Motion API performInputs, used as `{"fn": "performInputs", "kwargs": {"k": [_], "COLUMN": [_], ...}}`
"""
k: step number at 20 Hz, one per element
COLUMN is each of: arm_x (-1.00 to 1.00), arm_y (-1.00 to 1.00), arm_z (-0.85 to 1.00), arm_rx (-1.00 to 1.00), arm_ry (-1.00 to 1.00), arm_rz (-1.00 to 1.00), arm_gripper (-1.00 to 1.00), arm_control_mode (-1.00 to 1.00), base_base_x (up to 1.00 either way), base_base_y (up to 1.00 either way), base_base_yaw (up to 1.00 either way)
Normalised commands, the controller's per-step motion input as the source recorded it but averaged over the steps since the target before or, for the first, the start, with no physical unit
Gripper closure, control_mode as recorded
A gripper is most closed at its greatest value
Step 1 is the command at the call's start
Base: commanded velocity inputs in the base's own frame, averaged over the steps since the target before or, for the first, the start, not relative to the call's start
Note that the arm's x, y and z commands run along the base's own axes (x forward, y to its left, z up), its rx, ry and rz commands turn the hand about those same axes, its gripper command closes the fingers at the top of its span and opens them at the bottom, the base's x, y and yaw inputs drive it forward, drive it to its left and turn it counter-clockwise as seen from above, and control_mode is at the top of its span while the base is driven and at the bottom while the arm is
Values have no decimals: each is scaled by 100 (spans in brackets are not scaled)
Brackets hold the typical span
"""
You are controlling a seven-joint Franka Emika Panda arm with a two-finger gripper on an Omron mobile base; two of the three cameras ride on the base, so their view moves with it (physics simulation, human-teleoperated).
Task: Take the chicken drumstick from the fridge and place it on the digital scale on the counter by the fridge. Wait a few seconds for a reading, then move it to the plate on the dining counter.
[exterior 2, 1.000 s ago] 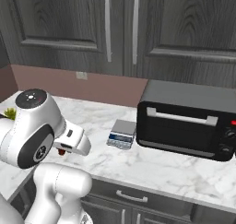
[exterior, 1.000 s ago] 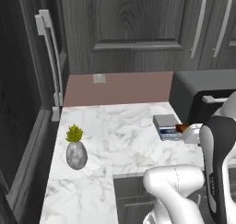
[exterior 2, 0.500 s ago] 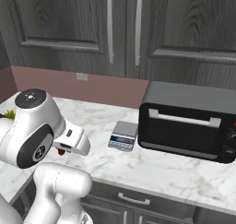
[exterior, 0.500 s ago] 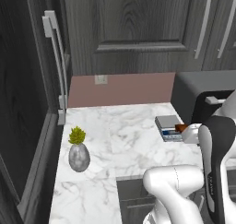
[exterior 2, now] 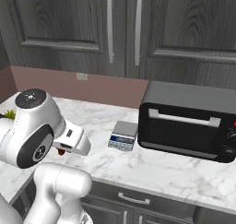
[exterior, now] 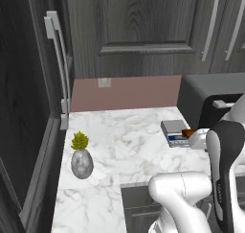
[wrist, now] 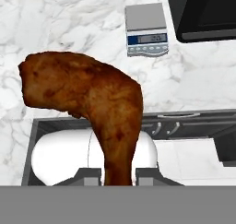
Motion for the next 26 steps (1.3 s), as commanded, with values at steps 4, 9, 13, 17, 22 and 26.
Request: {"fn": "performInputs", "kwargs": {"k": [4,9,13,17,22,26], "arm_x": [47,71,96,100,100,85], "arm_y": [0,0,-1,-1,-12,-40], "arm_z": [-11,-5,-34,-53,-80,-62], "arm_rx": [0,0,0,0,1,10], "arm_ry": [9,18,8,2,0,0], "arm_rz": [0,-6,-15,-32,-43,-40], "arm_gripper": [100,100,100,100,100,100], "arm_control_mode": [-100,-100,-100,-100,-100,-100], "base_base_x": [0,0,0,0,0,0], "base_base_y": [0,0,0,0,0,0], "base_base_yaw": [0,0,0,0,0,0]}}
